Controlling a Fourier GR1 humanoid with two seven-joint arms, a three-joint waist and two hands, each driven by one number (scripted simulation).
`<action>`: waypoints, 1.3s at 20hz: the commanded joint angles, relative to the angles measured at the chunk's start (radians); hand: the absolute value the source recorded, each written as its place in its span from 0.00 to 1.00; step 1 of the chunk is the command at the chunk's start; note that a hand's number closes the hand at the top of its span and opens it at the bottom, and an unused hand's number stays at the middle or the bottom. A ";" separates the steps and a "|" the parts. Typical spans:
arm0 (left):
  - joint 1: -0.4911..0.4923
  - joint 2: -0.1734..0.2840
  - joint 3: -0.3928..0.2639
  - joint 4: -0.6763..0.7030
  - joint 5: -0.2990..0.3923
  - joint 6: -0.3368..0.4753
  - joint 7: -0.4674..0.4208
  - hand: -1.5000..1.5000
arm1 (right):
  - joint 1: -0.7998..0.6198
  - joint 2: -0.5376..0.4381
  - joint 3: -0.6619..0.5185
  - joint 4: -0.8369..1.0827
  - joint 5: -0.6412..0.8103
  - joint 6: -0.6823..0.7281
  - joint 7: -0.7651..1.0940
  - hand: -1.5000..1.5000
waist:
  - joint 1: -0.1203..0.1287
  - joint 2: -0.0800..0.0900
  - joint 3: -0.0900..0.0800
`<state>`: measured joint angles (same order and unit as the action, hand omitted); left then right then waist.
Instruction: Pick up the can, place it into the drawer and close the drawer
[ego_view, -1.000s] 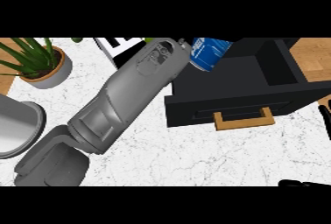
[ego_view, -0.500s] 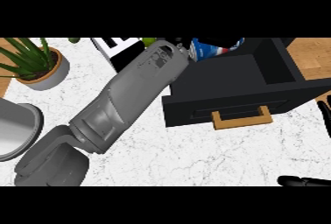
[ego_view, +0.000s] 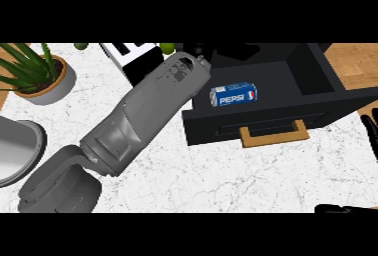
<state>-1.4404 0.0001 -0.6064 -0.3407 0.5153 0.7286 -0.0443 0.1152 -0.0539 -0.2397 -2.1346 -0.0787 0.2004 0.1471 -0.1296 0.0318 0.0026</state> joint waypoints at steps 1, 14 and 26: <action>0.026 0.000 -0.021 -0.016 0.023 0.038 -0.018 0.00 | -0.010 0.009 0.019 0.005 0.020 -0.011 0.010 0.00 | 0.000 0.001 0.000; 0.020 0.000 0.000 -0.051 0.131 0.047 -0.048 0.00 | -0.054 -0.116 0.023 -0.066 0.242 0.004 -0.076 0.00 | 0.021 -0.002 -0.001; -0.017 0.000 -0.004 -0.103 0.190 0.132 -0.075 0.00 | -0.124 -0.188 0.193 0.026 0.673 -0.056 -0.167 0.00 | 0.076 -0.018 -0.001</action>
<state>-1.4388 0.0000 -0.5899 -0.4219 0.6995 0.8191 -0.1339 0.0140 -0.2135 -0.0874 -2.1629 0.4668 0.1666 0.0123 -0.0716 0.0209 0.0009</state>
